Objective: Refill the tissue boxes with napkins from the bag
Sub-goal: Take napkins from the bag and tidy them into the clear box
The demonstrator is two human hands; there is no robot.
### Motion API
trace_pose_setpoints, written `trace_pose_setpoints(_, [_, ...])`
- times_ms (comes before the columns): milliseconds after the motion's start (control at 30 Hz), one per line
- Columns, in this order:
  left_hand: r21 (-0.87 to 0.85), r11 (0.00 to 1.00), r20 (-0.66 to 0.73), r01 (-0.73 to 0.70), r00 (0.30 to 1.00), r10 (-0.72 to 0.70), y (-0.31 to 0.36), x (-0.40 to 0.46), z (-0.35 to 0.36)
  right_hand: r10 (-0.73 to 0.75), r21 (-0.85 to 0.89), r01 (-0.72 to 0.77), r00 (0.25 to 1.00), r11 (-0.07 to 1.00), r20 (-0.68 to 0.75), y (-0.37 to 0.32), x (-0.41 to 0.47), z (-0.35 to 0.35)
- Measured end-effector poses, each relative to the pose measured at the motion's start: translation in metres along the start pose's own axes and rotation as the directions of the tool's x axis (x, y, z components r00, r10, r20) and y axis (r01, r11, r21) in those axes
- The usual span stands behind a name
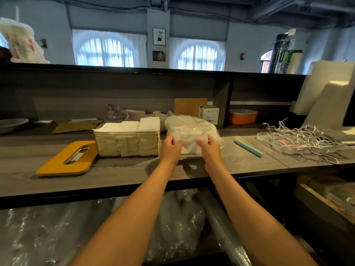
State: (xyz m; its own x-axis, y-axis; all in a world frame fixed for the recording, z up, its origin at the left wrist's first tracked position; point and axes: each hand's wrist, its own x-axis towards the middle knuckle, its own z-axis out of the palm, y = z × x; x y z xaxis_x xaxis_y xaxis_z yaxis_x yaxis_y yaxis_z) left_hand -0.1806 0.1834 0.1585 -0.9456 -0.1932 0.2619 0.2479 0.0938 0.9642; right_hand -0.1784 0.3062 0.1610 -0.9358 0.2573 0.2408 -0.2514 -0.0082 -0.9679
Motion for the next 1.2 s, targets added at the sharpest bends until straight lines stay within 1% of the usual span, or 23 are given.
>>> trace_pose_setpoints(67, [0.03,0.999,-0.028,0.017,0.999,-0.016,0.003,-0.001,0.002,0.038,-0.08,-0.035,0.998,0.996,0.04,0.0,0.001,0.004])
trace_pose_setpoints(133, [0.055,0.998,-0.073,0.036,0.997,-0.032,0.004,-0.001,0.005,0.042,-0.148,-0.033,0.997,0.989,0.063,0.001,0.004,0.009])
trace_pose_setpoints(200, [0.08,0.996,-0.124,0.047,0.992,-0.037,0.002,0.002,0.008,0.027,-0.161,-0.023,0.999,0.987,0.026,0.003,0.007,0.013])
trace_pose_setpoints(300, [0.13,0.99,-0.238,0.049,0.971,-0.017,0.001,0.006,0.012,-0.002,-0.166,-0.008,0.998,0.986,-0.06,0.003,0.009,0.016])
trace_pose_setpoints(400, [0.125,0.991,-0.305,0.039,0.952,0.002,0.001,0.009,0.012,-0.067,-0.206,0.054,0.996,0.977,-0.058,0.004,0.011,0.02])
trace_pose_setpoints(433, [0.119,0.992,-0.308,0.043,0.951,-0.005,0.0,0.01,0.012,-0.064,-0.216,0.051,0.996,0.975,-0.056,0.004,0.011,0.021])
trace_pose_setpoints(500, [0.093,0.994,-0.299,0.066,0.953,-0.035,-0.002,0.011,0.01,-0.008,-0.217,-0.007,0.998,0.976,-0.068,0.005,0.013,0.021])
trace_pose_setpoints(567, [0.086,0.993,-0.257,0.079,0.965,-0.054,-0.003,0.011,0.01,0.043,-0.215,-0.056,0.997,0.975,-0.065,0.007,0.014,0.019])
trace_pose_setpoints(600, [0.11,0.991,-0.226,0.071,0.973,-0.044,-0.002,0.009,0.01,0.052,-0.224,-0.062,0.997,0.973,-0.051,0.007,0.013,0.019])
trace_pose_setpoints(700, [0.26,0.966,-0.165,0.013,0.986,0.031,0.002,0.0,0.013,0.025,-0.264,-0.039,0.998,0.964,-0.057,0.004,0.01,0.019])
trace_pose_setpoints(767, [0.344,0.939,-0.169,-0.012,0.983,0.075,0.006,-0.006,0.012,-0.031,-0.287,0.002,0.995,0.958,-0.099,0.0,0.003,0.018])
trace_pose_setpoints(800, [0.351,0.936,-0.176,-0.02,0.981,0.087,0.008,-0.009,0.011,-0.074,-0.298,0.04,0.992,0.954,-0.104,-0.001,0.0,0.017])
trace_pose_setpoints(900, [0.284,0.958,-0.18,-0.05,0.978,0.104,0.012,-0.016,0.005,-0.183,-0.302,0.156,0.981,0.941,-0.062,-0.008,-0.014,0.016])
trace_pose_setpoints(1033, [0.194,0.974,-0.153,-0.119,0.977,0.15,0.026,-0.027,-0.012,-0.228,-0.172,0.226,0.974,0.959,0.005,-0.022,-0.03,0.019])
trace_pose_setpoints(1067, [0.176,0.976,-0.167,-0.131,0.973,0.161,0.033,-0.029,-0.018,-0.242,-0.14,0.243,0.97,0.96,0.027,-0.028,-0.032,0.021])
trace_pose_setpoints(1133, [0.151,0.978,-0.225,-0.142,0.959,0.174,0.046,-0.029,-0.033,-0.261,-0.134,0.274,0.959,0.952,0.109,-0.045,-0.037,0.03])
trace_pose_setpoints(1200, [0.146,0.983,-0.29,-0.113,0.945,0.152,0.061,-0.026,-0.051,-0.199,-0.13,0.232,0.954,0.964,0.222,-0.063,-0.041,0.038])
